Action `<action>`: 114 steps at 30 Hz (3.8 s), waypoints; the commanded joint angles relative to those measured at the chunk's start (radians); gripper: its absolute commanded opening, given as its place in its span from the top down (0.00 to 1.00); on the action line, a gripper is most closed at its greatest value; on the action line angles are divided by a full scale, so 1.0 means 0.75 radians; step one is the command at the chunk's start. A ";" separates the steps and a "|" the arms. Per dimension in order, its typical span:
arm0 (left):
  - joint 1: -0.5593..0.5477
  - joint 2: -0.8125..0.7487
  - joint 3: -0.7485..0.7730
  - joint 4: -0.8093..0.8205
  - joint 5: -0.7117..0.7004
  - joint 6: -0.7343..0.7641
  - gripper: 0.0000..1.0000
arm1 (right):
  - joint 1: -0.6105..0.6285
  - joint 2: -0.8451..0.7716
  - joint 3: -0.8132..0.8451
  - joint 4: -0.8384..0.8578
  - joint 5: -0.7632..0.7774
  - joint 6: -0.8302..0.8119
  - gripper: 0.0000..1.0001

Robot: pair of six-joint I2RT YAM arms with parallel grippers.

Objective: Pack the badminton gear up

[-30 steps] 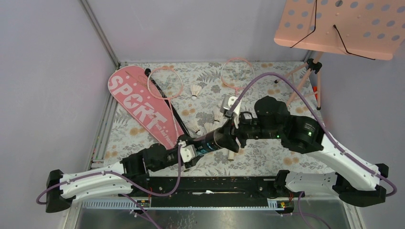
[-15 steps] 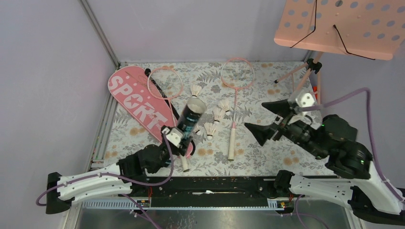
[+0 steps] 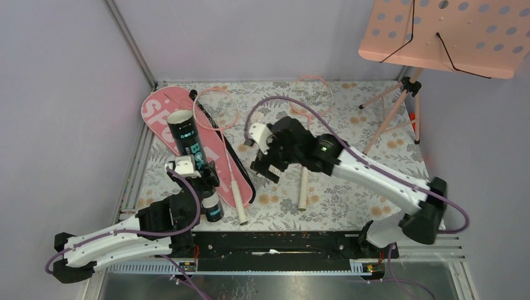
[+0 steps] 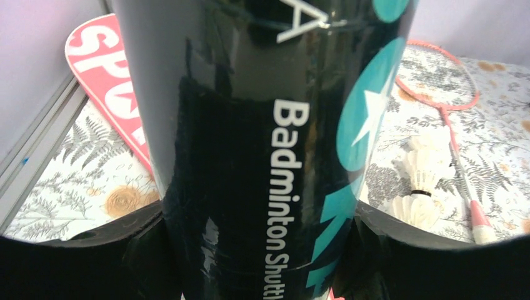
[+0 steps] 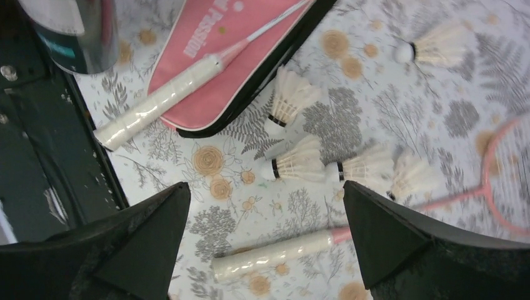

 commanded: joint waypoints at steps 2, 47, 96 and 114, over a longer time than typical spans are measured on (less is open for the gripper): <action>0.001 -0.065 0.058 -0.229 -0.113 -0.228 0.87 | -0.057 0.331 0.240 -0.152 -0.416 -0.614 0.00; 0.000 0.011 0.026 -0.250 -0.041 -0.240 0.85 | -0.243 1.340 1.363 -1.116 -0.841 -1.006 0.96; 0.000 0.426 -0.128 0.547 1.239 0.774 0.87 | -0.245 -0.773 -0.416 0.347 -0.652 0.374 1.00; 0.000 0.387 -0.155 0.582 1.320 0.777 0.86 | -0.102 -0.441 -0.349 0.309 -0.810 0.442 0.88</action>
